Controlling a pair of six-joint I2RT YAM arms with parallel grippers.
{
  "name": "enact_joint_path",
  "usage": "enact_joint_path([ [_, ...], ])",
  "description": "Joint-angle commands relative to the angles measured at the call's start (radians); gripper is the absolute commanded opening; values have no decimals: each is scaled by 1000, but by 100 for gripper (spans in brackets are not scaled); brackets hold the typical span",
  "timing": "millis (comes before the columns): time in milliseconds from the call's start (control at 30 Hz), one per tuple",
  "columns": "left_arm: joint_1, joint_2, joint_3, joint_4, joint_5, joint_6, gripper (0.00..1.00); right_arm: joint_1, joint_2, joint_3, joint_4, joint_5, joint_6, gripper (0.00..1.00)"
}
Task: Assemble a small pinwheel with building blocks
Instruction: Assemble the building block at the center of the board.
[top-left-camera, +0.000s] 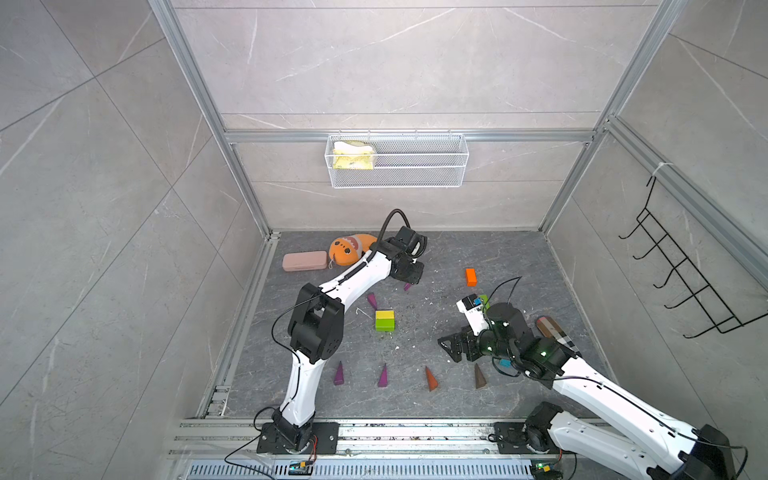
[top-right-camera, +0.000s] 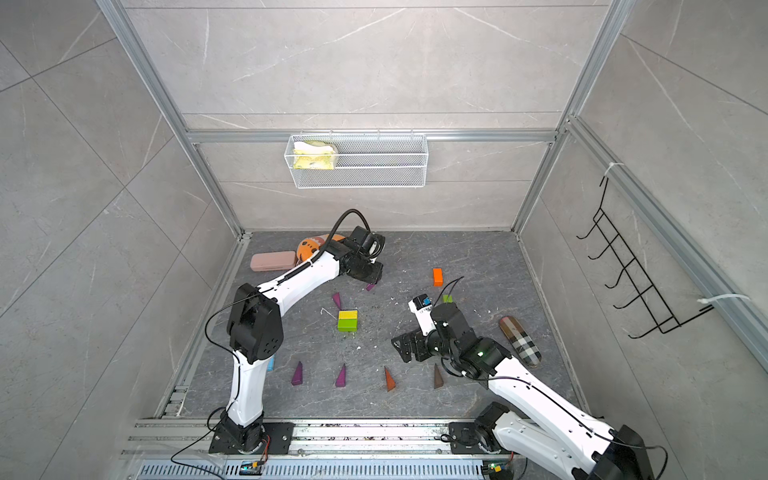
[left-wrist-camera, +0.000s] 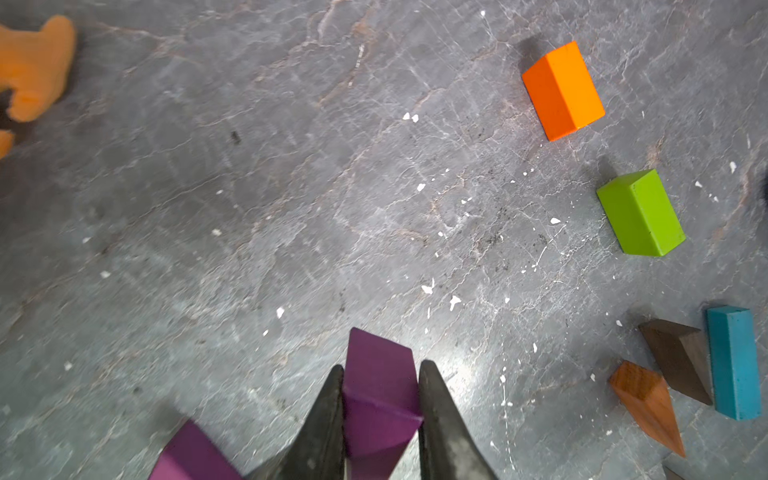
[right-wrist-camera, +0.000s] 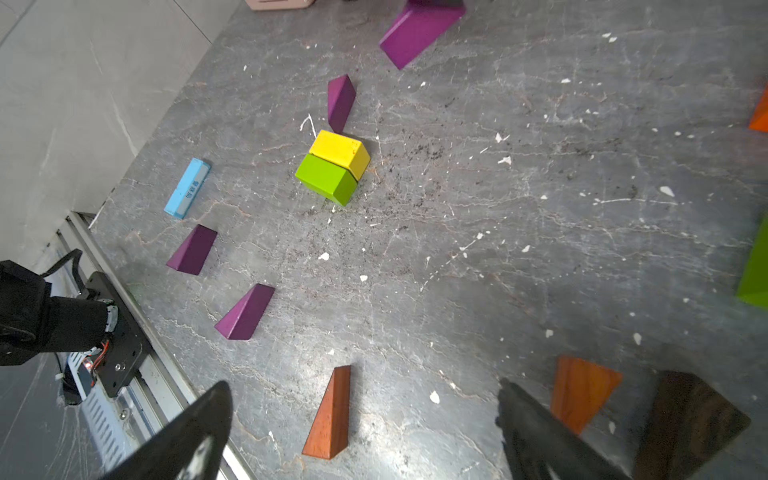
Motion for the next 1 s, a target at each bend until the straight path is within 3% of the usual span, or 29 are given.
enact_joint_path([
  [0, -1, 24, 13, -47, -37, 54, 16, -13, -59, -50, -49, -28, 6, 100],
  [367, -2, 3, -110, 38, -46, 196, 16, -14, -47, -73, -29, -100, -24, 100],
  [967, -2, -3, -174, 65, -76, 208, 16, -14, -61, -82, -23, -120, -28, 100],
])
